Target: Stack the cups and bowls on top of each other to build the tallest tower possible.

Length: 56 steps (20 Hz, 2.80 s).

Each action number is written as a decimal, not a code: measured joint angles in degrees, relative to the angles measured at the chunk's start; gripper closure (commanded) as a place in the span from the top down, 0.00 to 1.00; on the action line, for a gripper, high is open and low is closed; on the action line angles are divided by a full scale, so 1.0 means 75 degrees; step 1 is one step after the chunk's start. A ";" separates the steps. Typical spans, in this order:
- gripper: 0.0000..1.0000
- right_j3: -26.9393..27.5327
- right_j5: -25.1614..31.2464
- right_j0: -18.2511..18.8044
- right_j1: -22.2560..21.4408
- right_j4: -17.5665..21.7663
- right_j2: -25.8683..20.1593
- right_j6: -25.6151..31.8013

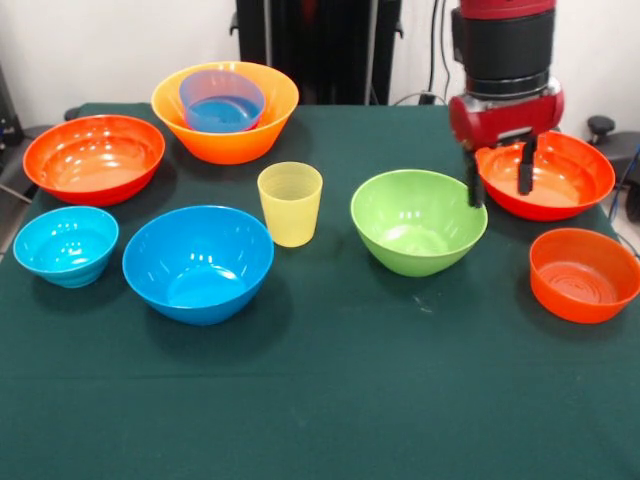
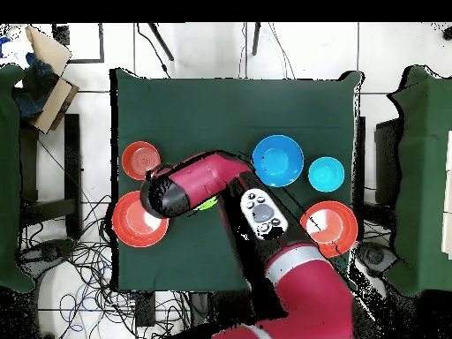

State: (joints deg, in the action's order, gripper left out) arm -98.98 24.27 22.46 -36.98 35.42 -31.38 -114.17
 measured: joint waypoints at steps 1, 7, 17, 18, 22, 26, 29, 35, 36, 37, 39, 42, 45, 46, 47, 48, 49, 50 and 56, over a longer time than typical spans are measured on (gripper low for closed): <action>1.00 0.0077 0.0076 0.0173 0.0039 0.0002 -0.0106 0.0033; 1.00 0.0568 0.0777 0.0950 0.0305 0.0006 -0.0581 0.0499; 1.00 0.1467 0.2037 0.1733 0.0825 0.0076 -0.1178 0.2309; 1.00 0.1560 0.2153 0.1788 0.0866 0.0082 -0.1218 0.2484; 1.00 0.1966 0.2618 0.2025 0.1060 0.0087 -0.1382 0.3189; 1.00 0.2218 0.2917 0.2187 0.1159 0.0087 -0.1500 0.3589; 1.00 0.2449 0.3244 0.2282 0.1215 0.0087 -0.1562 0.3903; 1.00 0.2850 0.3784 0.2368 0.1294 0.0089 -0.1616 0.4381; 1.00 0.2876 0.3814 0.2375 0.1298 0.0090 -0.1619 0.4423; 1.00 0.2918 0.3857 0.2390 0.1301 0.0095 -0.1620 0.4497; 1.00 0.2977 0.3876 0.2420 0.1308 0.0105 -0.1621 0.4596; 1.00 0.3062 0.3876 0.2462 0.1334 0.0114 -0.1620 0.4676; 1.00 0.3135 0.3876 0.2500 0.1385 0.0127 -0.1620 0.4736; 1.00 0.3159 0.3876 0.2528 0.1422 0.0127 -0.1621 0.4775; 1.00 0.3164 0.3876 0.2539 0.1435 0.0128 -0.1620 0.4789; 1.00 0.3170 0.3876 0.2556 0.1453 0.0127 -0.1620 0.4808; 1.00 0.3172 0.3876 0.2578 0.1472 0.0128 -0.1620 0.4830; 1.00 0.3179 0.3877 0.2615 0.1498 0.0135 -0.1620 0.4864; 1.00 0.3256 0.3885 0.2699 0.1554 0.0162 -0.1611 0.4908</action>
State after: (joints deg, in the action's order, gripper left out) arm -74.57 53.40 42.70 -25.32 36.63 -43.47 -77.36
